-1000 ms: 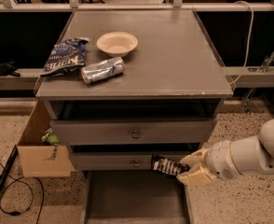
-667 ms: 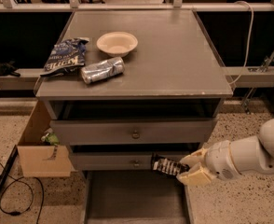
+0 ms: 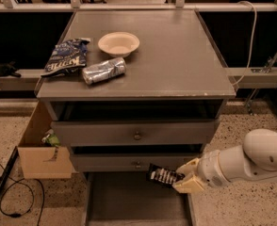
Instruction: Place rxbar chocolate into bottom drawer
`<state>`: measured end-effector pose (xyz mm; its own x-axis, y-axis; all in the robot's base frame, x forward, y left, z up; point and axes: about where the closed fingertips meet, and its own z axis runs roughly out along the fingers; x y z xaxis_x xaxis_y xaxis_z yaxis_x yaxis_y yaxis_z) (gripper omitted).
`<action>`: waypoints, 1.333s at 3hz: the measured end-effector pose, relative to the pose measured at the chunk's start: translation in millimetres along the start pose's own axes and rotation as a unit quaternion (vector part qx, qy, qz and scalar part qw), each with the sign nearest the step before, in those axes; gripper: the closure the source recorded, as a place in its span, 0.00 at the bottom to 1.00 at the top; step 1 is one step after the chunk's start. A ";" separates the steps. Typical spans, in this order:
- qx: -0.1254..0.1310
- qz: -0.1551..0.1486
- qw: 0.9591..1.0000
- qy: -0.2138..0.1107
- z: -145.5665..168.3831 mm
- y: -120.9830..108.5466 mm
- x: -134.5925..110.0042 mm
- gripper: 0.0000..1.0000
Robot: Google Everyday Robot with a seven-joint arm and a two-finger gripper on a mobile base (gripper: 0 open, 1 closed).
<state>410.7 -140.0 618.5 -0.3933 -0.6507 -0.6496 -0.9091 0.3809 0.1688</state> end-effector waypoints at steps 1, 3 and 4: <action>0.009 0.005 1.000 0.002 46.1 -40.9 23.9 1.00; -0.017 0.026 0.999 0.011 103.1 -32.6 29.8 1.00; -0.039 0.043 0.998 0.010 140.5 -19.7 44.1 1.00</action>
Offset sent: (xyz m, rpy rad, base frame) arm 0.0571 -0.0046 -0.0805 -0.0156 -0.0197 -0.0256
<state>430.6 -83.9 482.3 -0.4728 -0.6304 -0.6156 -0.8792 0.3839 0.2821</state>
